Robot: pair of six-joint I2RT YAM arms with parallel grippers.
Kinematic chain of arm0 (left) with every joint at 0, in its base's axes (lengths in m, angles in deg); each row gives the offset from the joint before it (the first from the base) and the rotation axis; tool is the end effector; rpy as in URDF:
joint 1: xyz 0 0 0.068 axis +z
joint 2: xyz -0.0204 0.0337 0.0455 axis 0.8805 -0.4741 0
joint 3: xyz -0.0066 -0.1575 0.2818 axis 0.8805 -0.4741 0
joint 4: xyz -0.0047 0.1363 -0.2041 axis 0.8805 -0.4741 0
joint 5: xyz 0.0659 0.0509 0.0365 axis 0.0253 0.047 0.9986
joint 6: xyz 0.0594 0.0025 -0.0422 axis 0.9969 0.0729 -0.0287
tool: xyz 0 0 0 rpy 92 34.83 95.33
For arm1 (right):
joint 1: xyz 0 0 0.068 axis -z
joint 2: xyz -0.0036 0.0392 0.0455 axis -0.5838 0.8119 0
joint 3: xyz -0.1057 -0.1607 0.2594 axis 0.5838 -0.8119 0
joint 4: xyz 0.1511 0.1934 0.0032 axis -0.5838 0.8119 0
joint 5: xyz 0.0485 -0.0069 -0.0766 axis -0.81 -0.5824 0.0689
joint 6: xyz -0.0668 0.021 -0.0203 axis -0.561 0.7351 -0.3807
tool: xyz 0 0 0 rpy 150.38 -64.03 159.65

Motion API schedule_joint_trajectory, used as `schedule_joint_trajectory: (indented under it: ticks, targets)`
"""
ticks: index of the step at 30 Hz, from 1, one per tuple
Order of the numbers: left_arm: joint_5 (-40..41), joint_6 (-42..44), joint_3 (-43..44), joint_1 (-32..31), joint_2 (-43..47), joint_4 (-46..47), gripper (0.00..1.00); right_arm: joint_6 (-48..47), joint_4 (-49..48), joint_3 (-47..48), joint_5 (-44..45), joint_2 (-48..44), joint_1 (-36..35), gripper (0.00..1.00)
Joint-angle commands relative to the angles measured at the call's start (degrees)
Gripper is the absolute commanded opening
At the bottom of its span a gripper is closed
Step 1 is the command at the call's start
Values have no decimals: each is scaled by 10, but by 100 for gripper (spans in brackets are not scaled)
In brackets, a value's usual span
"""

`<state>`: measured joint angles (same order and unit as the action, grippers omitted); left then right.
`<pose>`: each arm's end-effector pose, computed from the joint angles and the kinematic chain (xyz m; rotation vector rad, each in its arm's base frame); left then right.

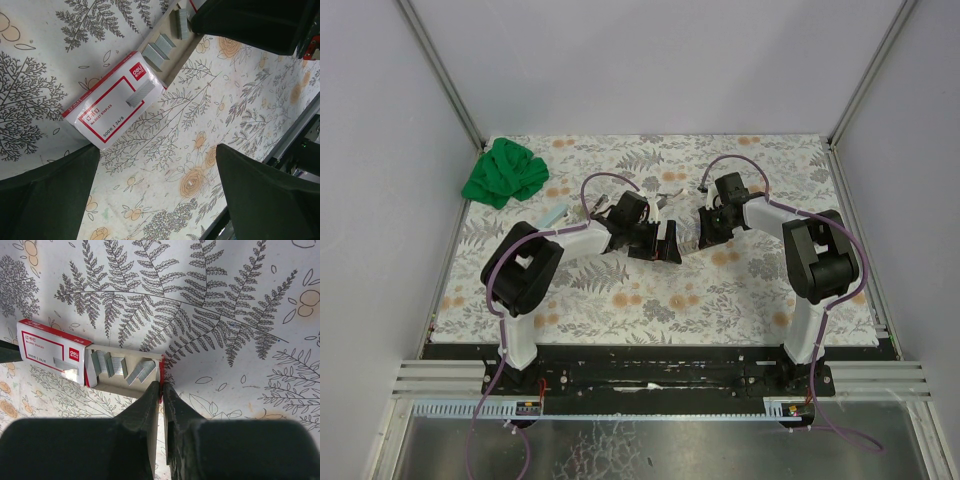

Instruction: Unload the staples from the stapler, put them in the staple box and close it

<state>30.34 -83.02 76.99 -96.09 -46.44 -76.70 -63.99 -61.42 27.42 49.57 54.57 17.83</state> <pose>0.3270 -0.2574 0.1977 0.4336 2.5422 -1.0128 0.3795 0.1422 0.1920 -0.3358 2.6211 0.5689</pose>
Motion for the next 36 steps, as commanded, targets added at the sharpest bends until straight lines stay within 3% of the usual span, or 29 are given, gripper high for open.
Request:
schedule_joint_trajectory:
  ticks: [1, 25, 36]
  targets:
    - [-2, 1, 0, -5, -12, -4, 100, 6, -6, -1, -5, -29, -5, 14]
    - [-23, -1, -4, -16, -11, 7, 100, 18, -15, -5, 26, -34, -4, 12]
    - [-13, 2, -1, -16, -16, 1, 100, 17, -20, -7, -5, -32, -5, 12]
